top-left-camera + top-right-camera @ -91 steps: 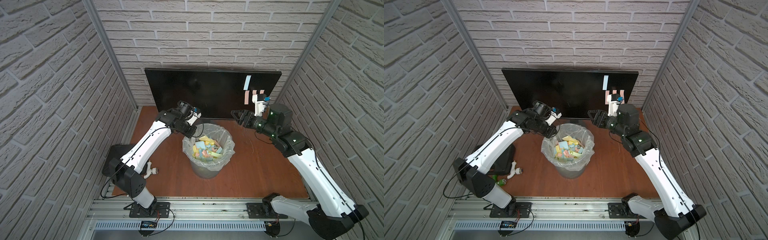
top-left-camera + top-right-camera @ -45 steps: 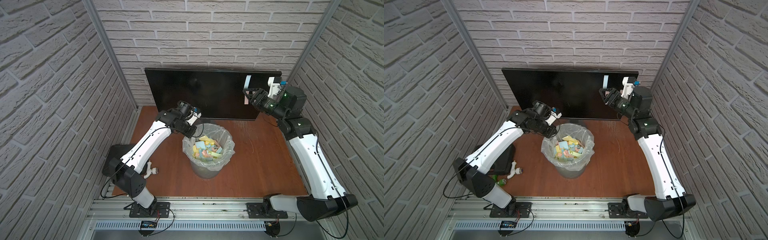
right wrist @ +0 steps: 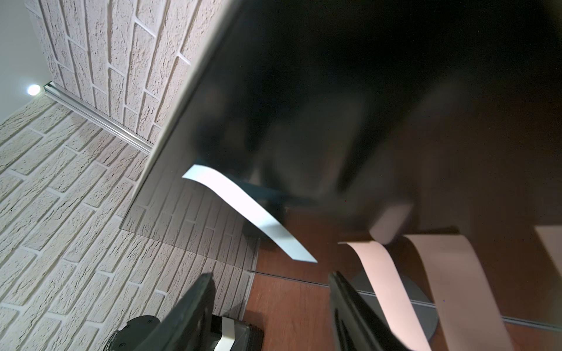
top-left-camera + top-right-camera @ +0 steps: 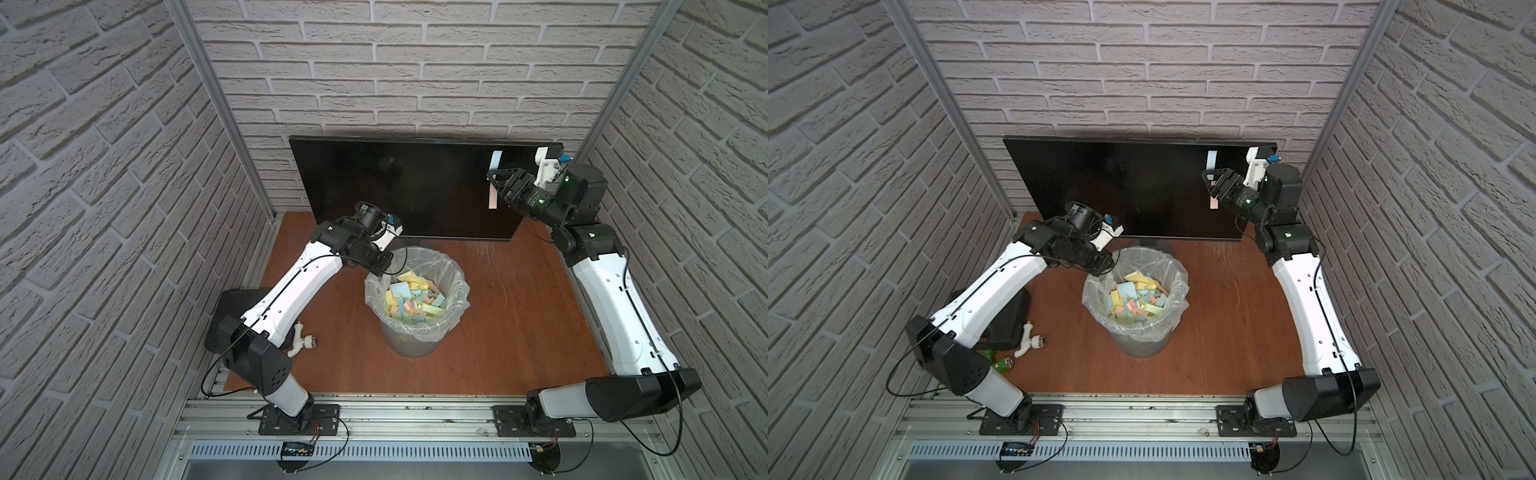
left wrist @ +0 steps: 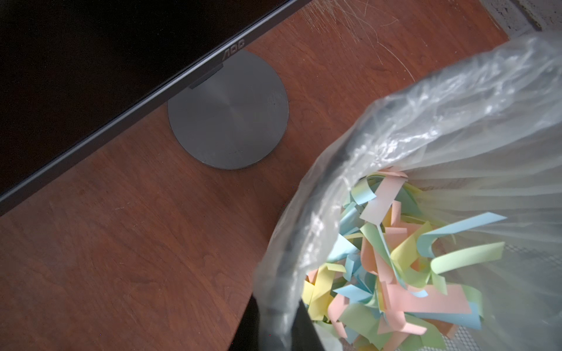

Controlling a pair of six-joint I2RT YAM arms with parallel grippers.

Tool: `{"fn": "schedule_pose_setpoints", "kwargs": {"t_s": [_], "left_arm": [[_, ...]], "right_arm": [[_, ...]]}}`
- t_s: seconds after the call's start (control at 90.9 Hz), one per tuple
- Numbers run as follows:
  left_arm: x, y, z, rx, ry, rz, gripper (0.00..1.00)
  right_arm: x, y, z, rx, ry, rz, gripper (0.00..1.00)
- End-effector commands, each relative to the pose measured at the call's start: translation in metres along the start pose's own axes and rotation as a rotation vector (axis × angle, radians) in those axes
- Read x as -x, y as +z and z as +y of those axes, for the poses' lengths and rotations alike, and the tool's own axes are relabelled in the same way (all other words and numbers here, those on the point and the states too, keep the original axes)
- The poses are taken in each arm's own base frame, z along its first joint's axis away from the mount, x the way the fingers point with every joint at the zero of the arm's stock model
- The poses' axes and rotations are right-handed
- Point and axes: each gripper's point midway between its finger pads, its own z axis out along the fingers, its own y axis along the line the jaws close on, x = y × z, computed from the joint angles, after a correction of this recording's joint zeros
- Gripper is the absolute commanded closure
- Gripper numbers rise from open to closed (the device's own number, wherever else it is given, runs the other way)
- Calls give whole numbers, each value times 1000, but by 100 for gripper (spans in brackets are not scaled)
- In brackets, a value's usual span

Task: Remove the sticky note from the monitor
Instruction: Tear off the sticky note from the monitor.

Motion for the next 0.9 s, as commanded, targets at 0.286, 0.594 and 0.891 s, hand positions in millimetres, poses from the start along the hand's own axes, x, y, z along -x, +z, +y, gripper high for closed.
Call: {"fn": "schedule_pose_setpoints", "kwargs": {"t_s": [0.286, 0.594, 0.891], "left_arm": [[8, -9, -4, -14, 31, -30, 83], [9, -10, -4, -14, 32, -31, 83], [10, -10, -4, -15, 32, -34, 83]], "right_arm": [[20, 6, 23, 88, -58, -38, 39], [23, 10, 26, 108, -60, -45, 40], [24, 8, 28, 119, -51, -49, 60]]}}
